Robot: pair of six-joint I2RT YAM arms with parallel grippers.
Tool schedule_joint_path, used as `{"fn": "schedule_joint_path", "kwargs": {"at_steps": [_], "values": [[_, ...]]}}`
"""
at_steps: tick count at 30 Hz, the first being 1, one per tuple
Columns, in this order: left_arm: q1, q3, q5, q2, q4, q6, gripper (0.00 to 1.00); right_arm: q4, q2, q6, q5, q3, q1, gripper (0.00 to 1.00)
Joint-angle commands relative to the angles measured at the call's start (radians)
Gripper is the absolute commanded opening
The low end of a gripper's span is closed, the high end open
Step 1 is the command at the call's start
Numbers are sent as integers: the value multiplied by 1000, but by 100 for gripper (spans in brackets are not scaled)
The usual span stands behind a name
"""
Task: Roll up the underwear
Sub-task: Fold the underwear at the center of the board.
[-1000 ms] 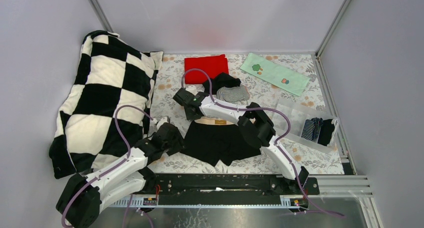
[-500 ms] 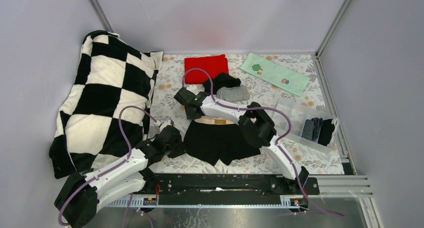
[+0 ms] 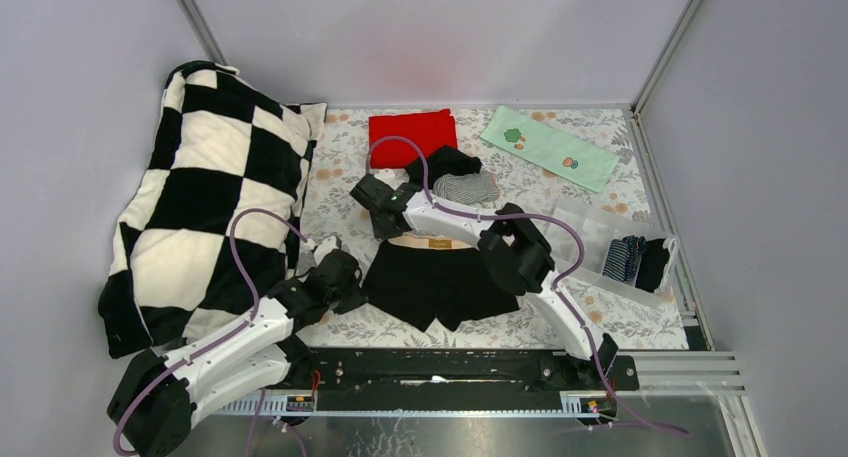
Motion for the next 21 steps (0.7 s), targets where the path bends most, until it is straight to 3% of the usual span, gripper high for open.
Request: {"fn": "schedule_joint_path", "kwargs": {"at_steps": [1, 3, 13, 21], "values": [[-5, 30, -49, 14, -2, 9, 5, -3, -40, -11, -15, -15, -7, 3], [-5, 33, -47, 5, -8, 13, 0, 9, -52, -12, -16, -25, -8, 3], [-39, 79, 16, -108, -30, 57, 0, 203, -230, 45, -93, -214, -31, 0], [-166, 147, 5, -33, -3, 95, 0, 447, -421, 125, -216, -457, -104, 0]]}}
